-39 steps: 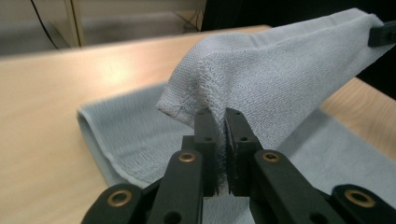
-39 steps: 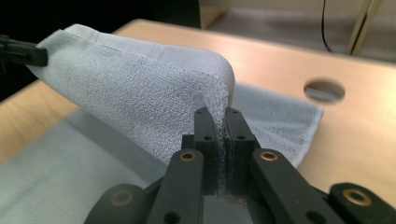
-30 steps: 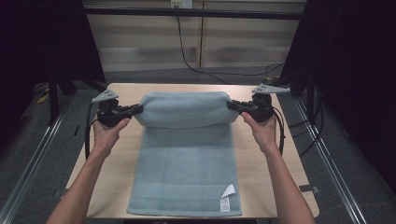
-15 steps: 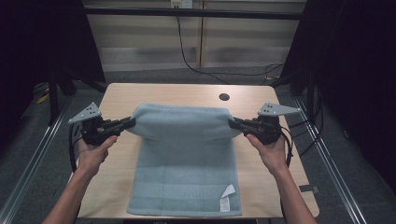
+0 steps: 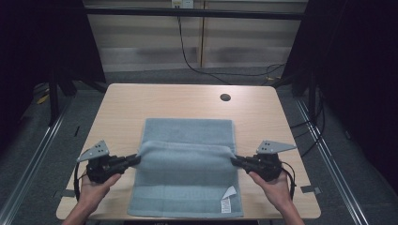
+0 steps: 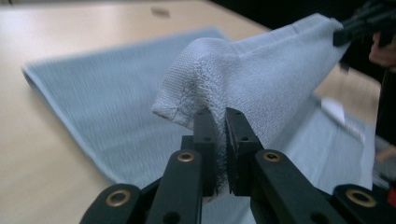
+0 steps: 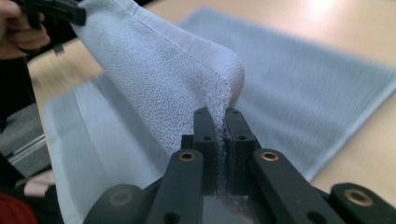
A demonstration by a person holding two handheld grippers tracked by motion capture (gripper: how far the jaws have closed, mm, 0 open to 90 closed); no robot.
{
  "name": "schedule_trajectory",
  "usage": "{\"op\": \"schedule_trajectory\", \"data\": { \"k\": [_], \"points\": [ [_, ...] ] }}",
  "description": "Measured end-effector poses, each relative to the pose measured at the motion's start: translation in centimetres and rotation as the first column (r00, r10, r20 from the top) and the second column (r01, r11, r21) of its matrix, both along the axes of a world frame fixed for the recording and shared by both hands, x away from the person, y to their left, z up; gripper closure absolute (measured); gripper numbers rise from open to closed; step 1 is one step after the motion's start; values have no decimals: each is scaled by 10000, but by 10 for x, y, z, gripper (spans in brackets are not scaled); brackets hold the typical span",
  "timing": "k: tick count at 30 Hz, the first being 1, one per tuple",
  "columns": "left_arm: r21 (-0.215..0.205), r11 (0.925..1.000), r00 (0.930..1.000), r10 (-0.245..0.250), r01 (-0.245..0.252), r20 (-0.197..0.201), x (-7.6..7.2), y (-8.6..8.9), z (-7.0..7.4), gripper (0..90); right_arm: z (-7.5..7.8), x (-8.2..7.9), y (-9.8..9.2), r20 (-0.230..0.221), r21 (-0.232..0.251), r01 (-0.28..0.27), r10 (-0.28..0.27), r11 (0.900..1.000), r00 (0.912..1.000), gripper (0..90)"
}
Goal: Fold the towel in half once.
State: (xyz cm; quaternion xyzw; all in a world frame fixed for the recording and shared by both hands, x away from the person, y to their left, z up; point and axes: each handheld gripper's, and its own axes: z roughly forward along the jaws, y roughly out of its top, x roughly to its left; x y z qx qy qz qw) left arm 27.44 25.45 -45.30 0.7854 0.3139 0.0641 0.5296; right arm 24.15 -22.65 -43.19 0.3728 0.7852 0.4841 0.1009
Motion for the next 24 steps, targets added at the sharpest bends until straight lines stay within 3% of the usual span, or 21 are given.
{"op": "schedule_trajectory", "data": {
  "k": [1,3,7,10,13,17,21,24],
  "points": [
    [46,10000,10000,-34,34,-77,-2,0,-5,841,-8,-2,1,-238,-91,-23,20,10000,9997,854],
    [-5,10000,9998,64,-64,205,-10,1,-12,837,-20,-7,3,-593,-257,-131,116,9996,9982,847],
    [248,9995,9995,-200,206,-247,-18,0,-21,820,-33,-21,5,-919,-316,-261,231,9992,9955,828],
    [575,9970,9978,-494,519,-440,-27,-1,-27,790,-39,-33,7,-1019,-620,-468,403,9970,9940,808],
    [580,9952,9942,-744,791,-782,-36,0,-30,743,-45,-45,5,-1225,-472,-582,520,9972,9911,777],
    [893,9886,9884,-1120,1213,-1023,-49,1,-33,662,-46,-65,4,-1392,-537,-761,680,9956,9879,722],
    [504,9882,9865,-1398,1444,-850,-65,7,-26,610,-41,-83,0,-1389,-252,-869,826,9959,9869,679],
    [95,9916,9899,-1285,1293,-604,-72,12,-18,566,-37,-90,-2,-1288,-175,-836,807,9963,9884,648]
  ]
}}
